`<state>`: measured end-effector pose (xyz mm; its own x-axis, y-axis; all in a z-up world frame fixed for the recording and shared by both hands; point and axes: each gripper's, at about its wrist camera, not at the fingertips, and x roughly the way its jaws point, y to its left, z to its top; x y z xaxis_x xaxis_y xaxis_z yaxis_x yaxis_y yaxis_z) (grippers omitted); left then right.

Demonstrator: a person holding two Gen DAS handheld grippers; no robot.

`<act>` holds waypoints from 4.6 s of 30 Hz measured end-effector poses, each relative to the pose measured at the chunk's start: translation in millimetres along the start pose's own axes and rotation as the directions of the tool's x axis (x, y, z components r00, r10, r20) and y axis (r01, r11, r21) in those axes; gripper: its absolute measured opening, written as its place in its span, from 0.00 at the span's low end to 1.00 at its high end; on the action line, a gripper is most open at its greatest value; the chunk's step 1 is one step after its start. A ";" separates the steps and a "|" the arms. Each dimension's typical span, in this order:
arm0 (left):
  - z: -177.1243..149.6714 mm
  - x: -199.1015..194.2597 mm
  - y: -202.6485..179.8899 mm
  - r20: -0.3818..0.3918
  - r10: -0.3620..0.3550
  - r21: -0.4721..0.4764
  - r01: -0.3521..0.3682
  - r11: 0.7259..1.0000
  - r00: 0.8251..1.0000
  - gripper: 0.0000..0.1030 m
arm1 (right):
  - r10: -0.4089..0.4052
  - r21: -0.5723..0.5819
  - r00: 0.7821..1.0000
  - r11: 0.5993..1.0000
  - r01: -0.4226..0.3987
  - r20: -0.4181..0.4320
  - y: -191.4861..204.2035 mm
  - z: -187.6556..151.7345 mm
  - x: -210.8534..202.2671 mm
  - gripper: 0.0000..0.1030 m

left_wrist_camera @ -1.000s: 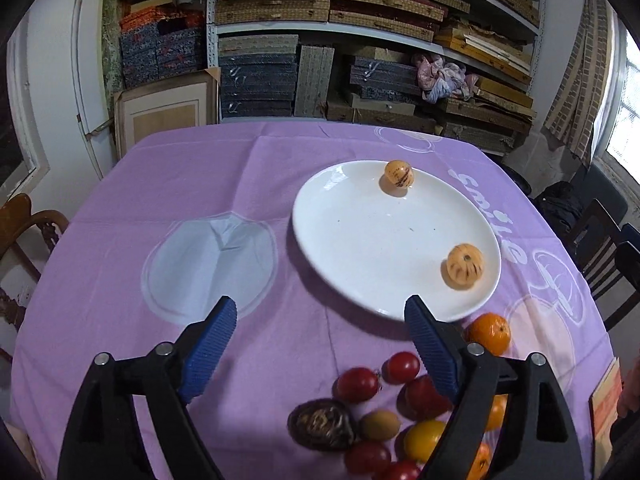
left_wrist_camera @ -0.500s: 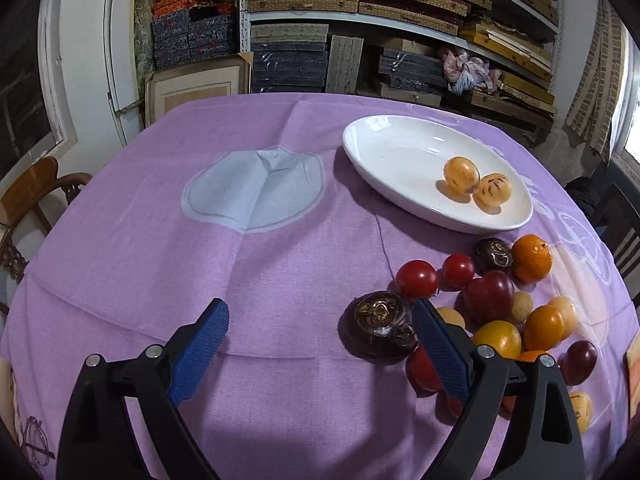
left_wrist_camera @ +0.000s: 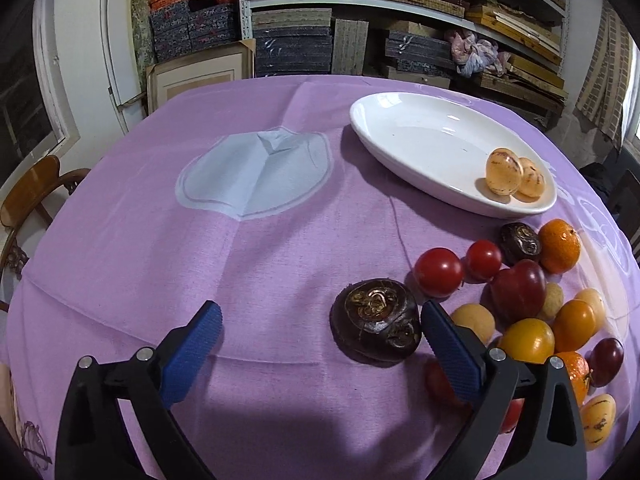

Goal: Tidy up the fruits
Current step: 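Close the left gripper on the dark brown fruit while the right grasps a dark red plum, then lift both fruits onto the white plate and open both grippers, then withdraw both open grippers from the plate back toward the fruit cluster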

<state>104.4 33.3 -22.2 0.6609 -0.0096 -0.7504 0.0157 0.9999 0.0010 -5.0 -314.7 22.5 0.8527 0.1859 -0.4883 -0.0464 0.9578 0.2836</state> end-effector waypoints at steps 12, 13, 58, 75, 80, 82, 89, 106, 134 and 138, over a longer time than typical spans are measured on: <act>3.4 6.1 -2.4 -0.002 -0.043 0.023 0.043 0.999 0.999 0.80 | 0.001 -0.027 1.000 1.000 -0.001 -0.005 7.6 -1.3 2.3 0.96; 3.3 8.3 -0.1 -0.013 -0.053 0.012 0.053 0.999 0.998 0.77 | -0.001 -0.029 1.000 1.000 0.001 -0.003 7.9 -1.4 1.9 0.96; 1.7 10.3 1.9 -0.026 -0.066 -0.003 0.066 0.998 0.997 0.45 | 0.092 -0.186 0.922 0.967 -0.172 -0.375 60.1 -45.5 57.5 0.39; 1.0 9.0 4.5 -0.019 -0.113 -0.029 0.112 0.993 0.993 0.44 | 0.097 -0.155 0.934 0.975 -0.159 -0.344 52.1 -38.5 50.8 0.38; 4.2 -6.4 1.7 0.024 -0.130 -0.021 0.131 0.991 0.991 0.44 | 0.098 -0.141 0.946 0.979 -0.147 -0.310 48.2 -29.6 45.6 0.38; 19.1 -13.9 -7.3 0.048 -0.129 0.019 0.129 0.992 0.990 0.44 | 0.094 -0.151 0.950 0.978 -0.144 -0.299 49.8 -16.7 46.4 0.38; 91.4 -3.0 -51.5 0.093 -0.137 0.085 0.130 0.988 0.986 0.44 | 0.048 -0.206 0.966 0.973 -0.103 -0.255 71.7 67.0 95.2 0.38; 120.6 82.9 -77.6 -0.016 -0.108 0.079 0.109 0.991 0.994 0.45 | -0.044 -0.183 0.937 0.983 -0.021 -0.348 78.2 117.0 257.8 0.41; -9.6 -44.0 -30.6 0.093 -0.019 -0.025 0.021 0.999 0.996 0.95 | -0.009 -0.017 0.999 1.000 0.008 -0.049 20.3 0.4 21.4 0.96; -14.6 -44.8 -34.0 0.101 -0.032 -0.008 0.033 0.999 0.994 0.95 | -0.003 0.043 0.999 0.999 0.005 -0.050 8.3 2.4 23.0 0.96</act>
<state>63.3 0.0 1.8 0.7322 -0.0429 -0.6798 0.0318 0.9991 -0.0288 15.5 -303.0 15.6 0.8257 0.1935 -0.5299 -0.0196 0.9486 0.3158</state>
